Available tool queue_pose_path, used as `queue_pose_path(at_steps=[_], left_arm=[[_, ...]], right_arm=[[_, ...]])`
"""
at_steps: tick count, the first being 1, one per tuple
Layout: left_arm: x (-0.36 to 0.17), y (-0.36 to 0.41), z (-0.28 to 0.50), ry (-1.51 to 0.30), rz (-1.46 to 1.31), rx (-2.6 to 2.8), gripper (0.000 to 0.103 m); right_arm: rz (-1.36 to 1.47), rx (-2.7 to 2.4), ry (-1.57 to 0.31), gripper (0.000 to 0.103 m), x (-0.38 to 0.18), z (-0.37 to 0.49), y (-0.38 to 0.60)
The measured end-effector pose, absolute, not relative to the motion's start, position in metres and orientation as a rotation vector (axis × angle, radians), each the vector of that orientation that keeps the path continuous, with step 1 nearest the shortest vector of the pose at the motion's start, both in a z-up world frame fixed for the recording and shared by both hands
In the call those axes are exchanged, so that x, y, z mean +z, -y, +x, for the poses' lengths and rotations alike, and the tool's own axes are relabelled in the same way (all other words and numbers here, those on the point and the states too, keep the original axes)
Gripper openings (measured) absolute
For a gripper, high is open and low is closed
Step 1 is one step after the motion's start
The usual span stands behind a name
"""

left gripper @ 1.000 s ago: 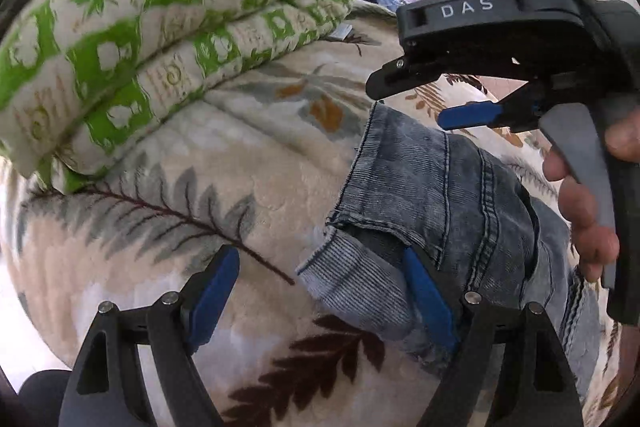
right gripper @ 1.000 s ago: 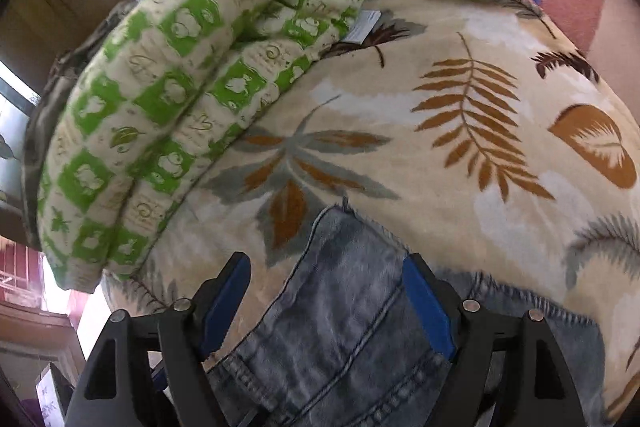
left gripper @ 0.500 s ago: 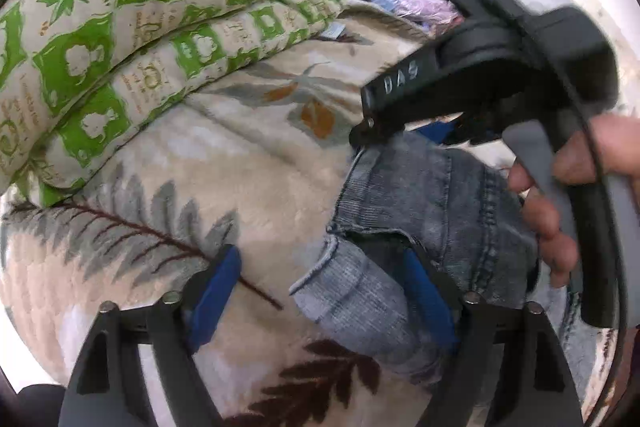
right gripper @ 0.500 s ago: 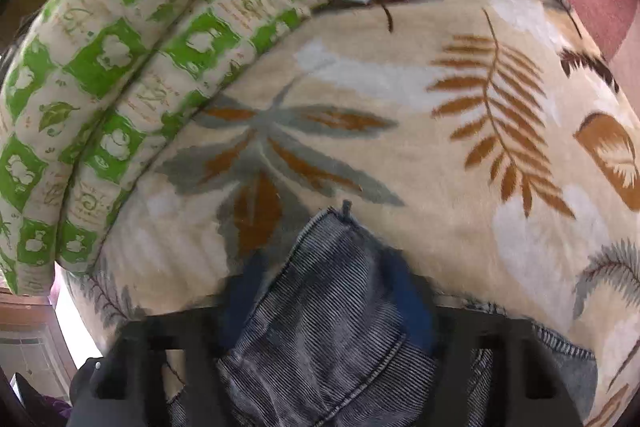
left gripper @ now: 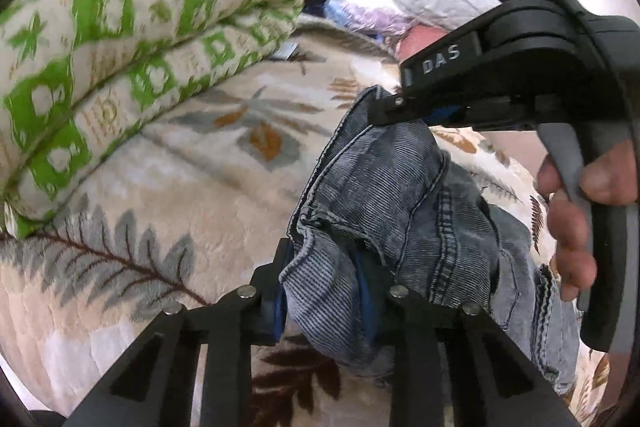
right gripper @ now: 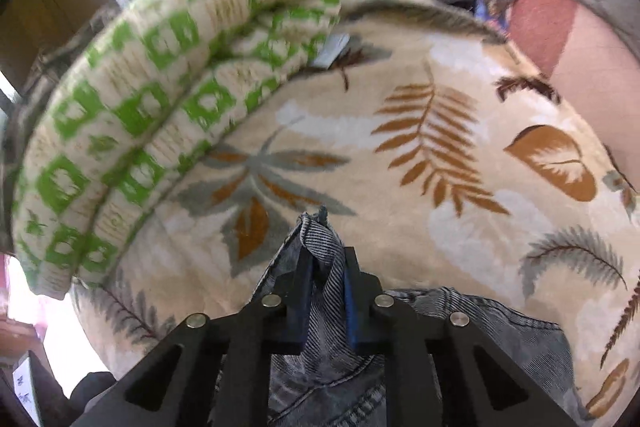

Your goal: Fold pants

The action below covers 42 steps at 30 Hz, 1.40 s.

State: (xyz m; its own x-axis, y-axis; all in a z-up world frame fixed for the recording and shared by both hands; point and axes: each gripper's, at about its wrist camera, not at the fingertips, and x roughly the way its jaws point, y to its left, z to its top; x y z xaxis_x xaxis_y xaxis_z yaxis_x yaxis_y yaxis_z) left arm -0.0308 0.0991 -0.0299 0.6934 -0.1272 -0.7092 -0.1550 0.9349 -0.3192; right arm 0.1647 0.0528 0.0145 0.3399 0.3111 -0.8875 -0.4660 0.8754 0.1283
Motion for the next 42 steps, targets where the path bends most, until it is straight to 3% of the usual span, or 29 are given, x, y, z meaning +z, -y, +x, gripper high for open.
queue_pose_path(at_steps=[2, 8, 12, 14, 15, 17, 18, 21, 22, 24, 30, 34, 35, 36, 37, 42], left_arm=[[-0.021, -0.092, -0.036, -0.76, -0.343, -0.003, 0.022], [-0.002, -0.056, -0.054, -0.649, -0.163, -0.055, 0.021], [-0.005, -0.049, -0.06, -0.659, -0.129, 0.012, 0.022], [-0.01, -0.059, -0.065, -0.678, -0.198, 0.066, 0.029], [-0.012, -0.063, -0.065, -0.692, -0.225, 0.079, 0.031], [-0.018, -0.069, -0.064, -0.72, -0.238, 0.107, 0.041], [-0.02, -0.072, -0.063, -0.737, -0.239, 0.127, 0.045], [-0.029, -0.086, -0.065, -0.781, -0.339, 0.148, 0.063], [-0.032, -0.092, -0.066, -0.796, -0.373, 0.173, 0.074], [-0.035, -0.097, -0.067, -0.801, -0.397, 0.202, 0.079], [-0.043, -0.098, -0.049, -0.851, -0.4, 0.189, 0.079], [-0.046, -0.094, -0.039, -0.861, -0.399, 0.138, 0.076], [-0.046, -0.094, -0.038, -0.863, -0.405, 0.129, 0.074], [-0.046, -0.094, -0.038, -0.859, -0.417, 0.096, 0.063], [-0.046, -0.092, -0.036, -0.864, -0.417, 0.07, 0.051], [-0.044, -0.086, -0.034, -0.857, -0.392, 0.026, 0.029]], right_arm=[[-0.139, 0.493, -1.069, 0.014, 0.03, 0.157, -0.043], [0.0, 0.435, -0.935, 0.01, 0.066, 0.128, 0.017], [0.054, 0.439, -0.943, 0.011, 0.075, 0.112, 0.06], [0.091, 0.519, -0.986, 0.014, 0.075, 0.109, 0.064], [0.096, 0.543, -1.033, 0.021, 0.073, 0.111, 0.061], [0.071, 0.541, -1.056, 0.049, 0.071, 0.113, 0.051], [0.049, 0.544, -1.056, 0.068, 0.071, 0.114, 0.043], [0.03, 0.598, -1.066, 0.073, 0.069, 0.124, 0.01], [0.028, 0.614, -1.085, 0.073, 0.064, 0.128, 0.0], [-0.028, 0.598, -1.133, 0.073, 0.054, 0.141, -0.03], [-0.288, 0.564, -1.252, 0.073, 0.005, 0.168, -0.098], [-0.317, 0.53, -1.308, 0.073, -0.025, 0.186, -0.11], [-0.329, 0.52, -1.314, 0.073, -0.032, 0.189, -0.11], [-0.336, 0.518, -1.323, 0.072, -0.038, 0.19, -0.11], [-0.339, 0.522, -1.335, 0.06, -0.043, 0.19, -0.109], [-0.359, 0.492, -1.311, 0.016, -0.038, 0.186, -0.101]])
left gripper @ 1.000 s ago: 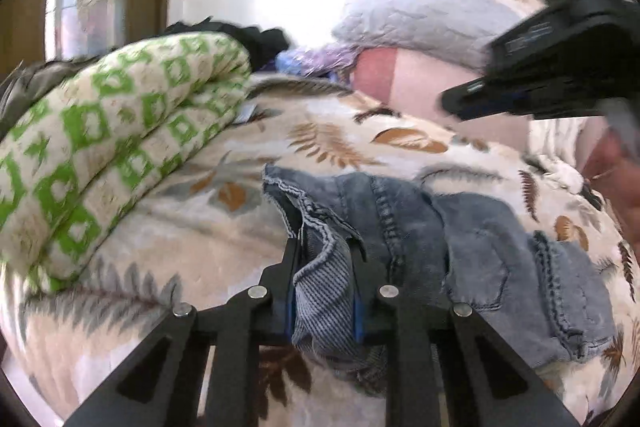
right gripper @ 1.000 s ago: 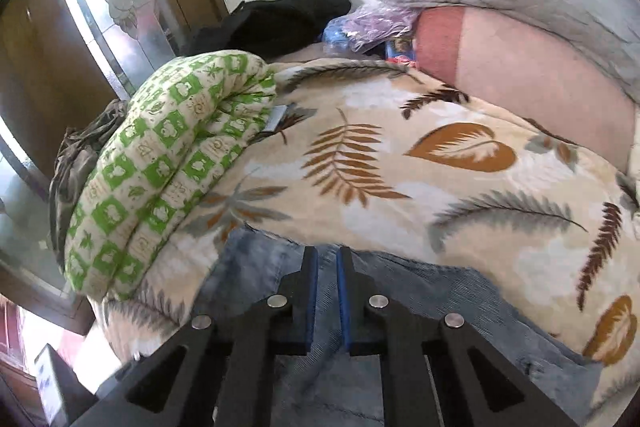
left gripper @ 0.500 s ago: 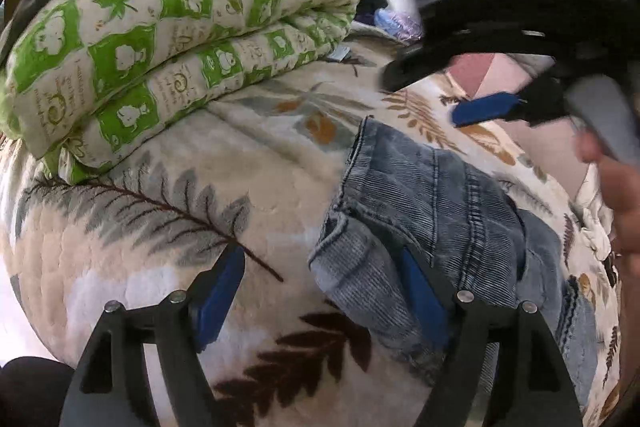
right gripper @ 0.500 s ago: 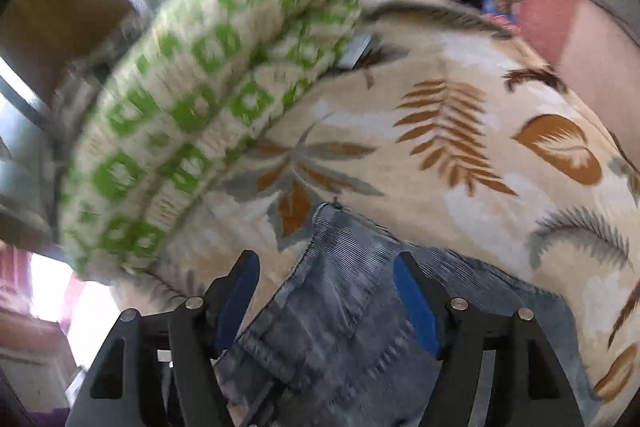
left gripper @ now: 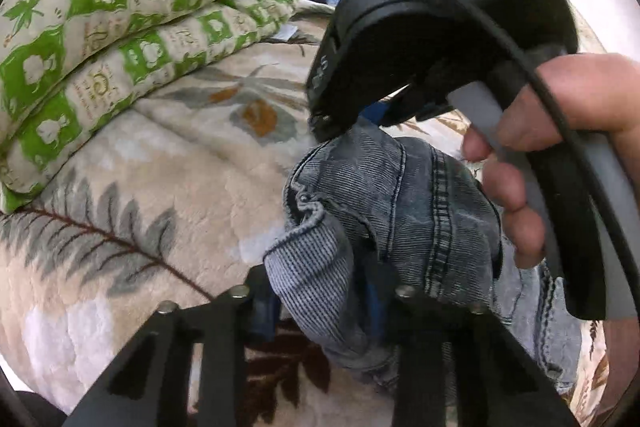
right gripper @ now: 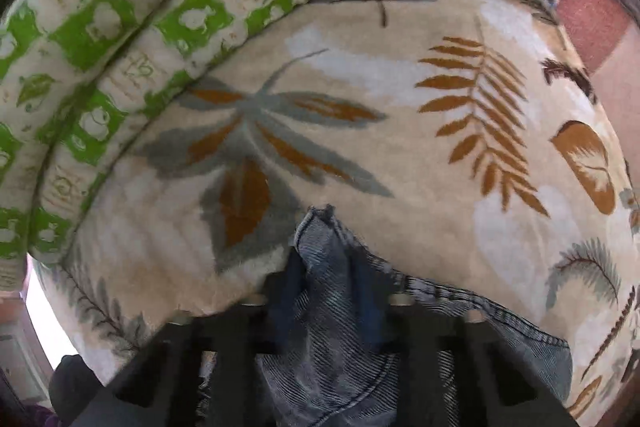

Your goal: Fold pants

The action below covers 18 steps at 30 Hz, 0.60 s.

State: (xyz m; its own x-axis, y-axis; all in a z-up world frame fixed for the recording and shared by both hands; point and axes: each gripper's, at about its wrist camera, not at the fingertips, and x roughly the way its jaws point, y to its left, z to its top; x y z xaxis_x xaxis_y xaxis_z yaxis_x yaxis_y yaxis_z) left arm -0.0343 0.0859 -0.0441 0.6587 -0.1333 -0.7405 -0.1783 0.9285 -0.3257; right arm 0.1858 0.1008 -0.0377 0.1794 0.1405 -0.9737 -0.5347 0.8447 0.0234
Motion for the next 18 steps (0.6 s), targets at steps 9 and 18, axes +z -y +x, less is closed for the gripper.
queue_pose_path(at_steps=[9, 18], left_arm=[[-0.018, -0.071, -0.045, -0.749, -0.306, -0.017, 0.02], [0.021, -0.017, -0.071, -0.576, -0.119, -0.115, 0.02]], right_arm=[[-0.408, 0.409, -1.112, 0.006, 0.015, 0.15, -0.07], [-0.204, 0.333, -1.006, 0.006, 0.062, 0.117, 0.036]])
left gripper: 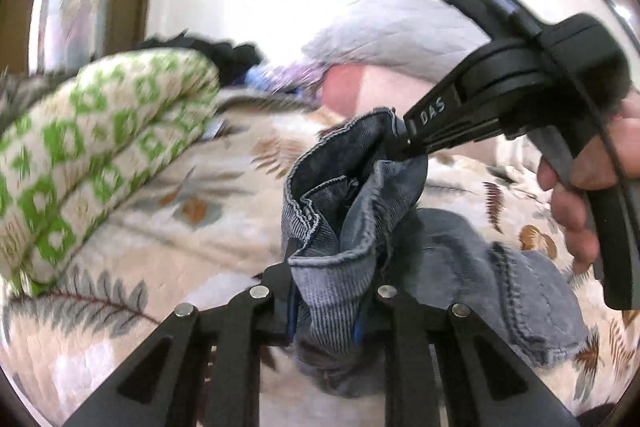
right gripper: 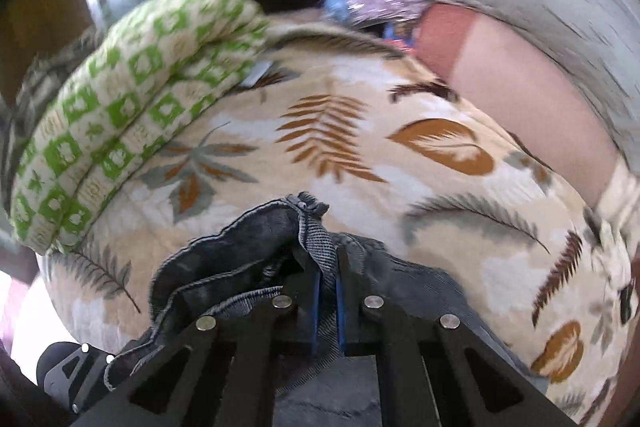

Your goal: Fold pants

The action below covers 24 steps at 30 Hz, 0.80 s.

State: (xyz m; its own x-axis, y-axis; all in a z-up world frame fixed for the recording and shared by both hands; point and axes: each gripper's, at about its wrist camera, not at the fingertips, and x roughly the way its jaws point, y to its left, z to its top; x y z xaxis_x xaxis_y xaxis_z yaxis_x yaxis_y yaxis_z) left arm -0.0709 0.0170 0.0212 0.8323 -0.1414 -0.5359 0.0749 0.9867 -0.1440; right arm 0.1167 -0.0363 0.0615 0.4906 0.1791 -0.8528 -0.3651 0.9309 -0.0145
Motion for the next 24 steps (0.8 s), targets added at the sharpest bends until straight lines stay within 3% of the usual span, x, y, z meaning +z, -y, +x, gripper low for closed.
queue_pose_path(at_steps=[13, 24], left_arm=[[0.054, 0.143, -0.098, -0.509, 0.073, -0.407, 0.02], [0.013, 0.267, -0.107, -0.6, 0.236, -0.575, 0.02]], right_arm=[[-0.026, 0.176, -0.885, 0.006, 0.086, 0.072, 0.201], [0.18, 0.091, -0.883, 0.006, 0.038, 0.04, 0.342]])
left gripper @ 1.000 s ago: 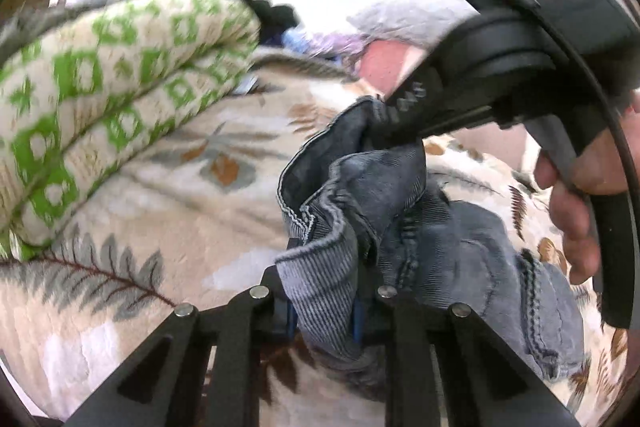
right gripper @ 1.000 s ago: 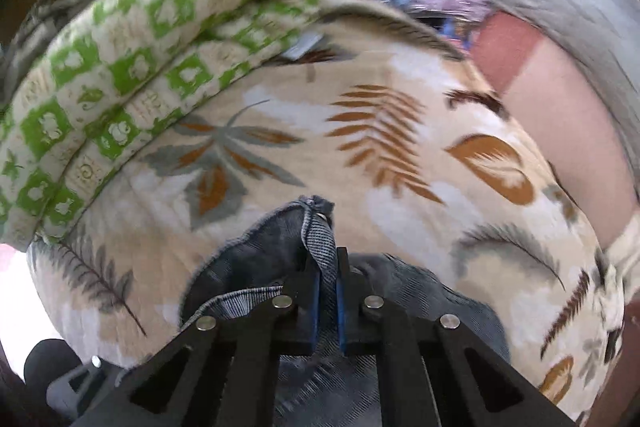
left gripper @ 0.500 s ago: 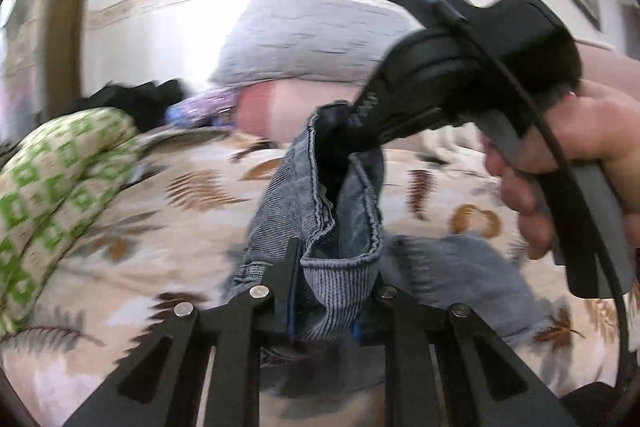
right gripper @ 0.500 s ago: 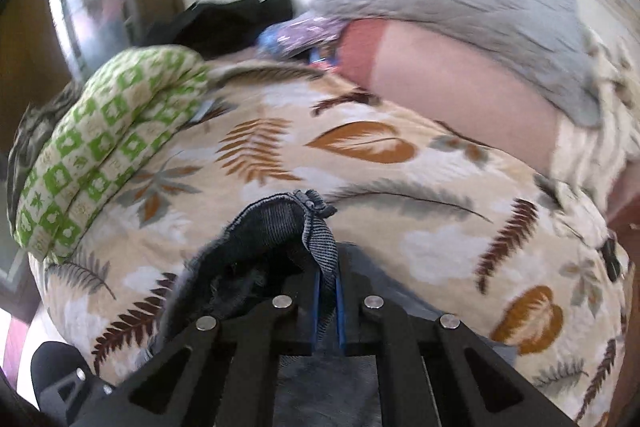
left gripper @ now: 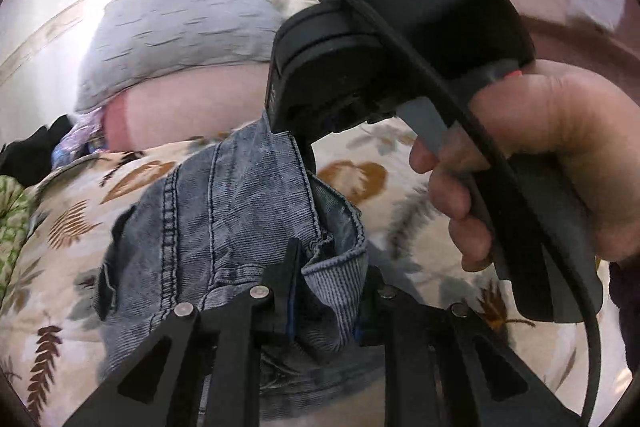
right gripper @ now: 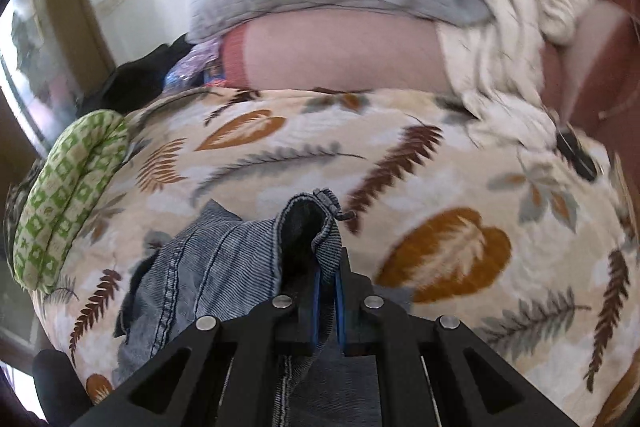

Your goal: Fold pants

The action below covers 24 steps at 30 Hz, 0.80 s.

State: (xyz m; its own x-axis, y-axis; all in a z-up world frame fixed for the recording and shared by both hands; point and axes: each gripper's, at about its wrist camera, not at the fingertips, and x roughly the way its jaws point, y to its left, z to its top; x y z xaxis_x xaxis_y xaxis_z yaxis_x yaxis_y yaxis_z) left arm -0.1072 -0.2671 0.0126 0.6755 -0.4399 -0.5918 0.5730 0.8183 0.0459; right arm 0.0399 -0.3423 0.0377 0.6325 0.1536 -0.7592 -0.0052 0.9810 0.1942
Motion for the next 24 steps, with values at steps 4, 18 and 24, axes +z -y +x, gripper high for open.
queue_pose_path(at_steps=[4, 18, 24], left_arm=[[-0.004, 0.293, -0.109, -0.627, 0.299, -0.611, 0.02], [0.014, 0.247, -0.174, -0.554, 0.509, -0.739, 0.044], [0.061, 0.179, -0.136, -0.451, 0.452, -0.606, 0.055]], right_arm=[[0.259, 0.069, -0.885, 0.006, 0.017, 0.029, 0.38], [0.519, -0.014, -0.858, 0.031, -0.023, -0.014, 0.468], [0.436, 0.019, -0.804, 0.044, 0.026, -0.037, 0.441]])
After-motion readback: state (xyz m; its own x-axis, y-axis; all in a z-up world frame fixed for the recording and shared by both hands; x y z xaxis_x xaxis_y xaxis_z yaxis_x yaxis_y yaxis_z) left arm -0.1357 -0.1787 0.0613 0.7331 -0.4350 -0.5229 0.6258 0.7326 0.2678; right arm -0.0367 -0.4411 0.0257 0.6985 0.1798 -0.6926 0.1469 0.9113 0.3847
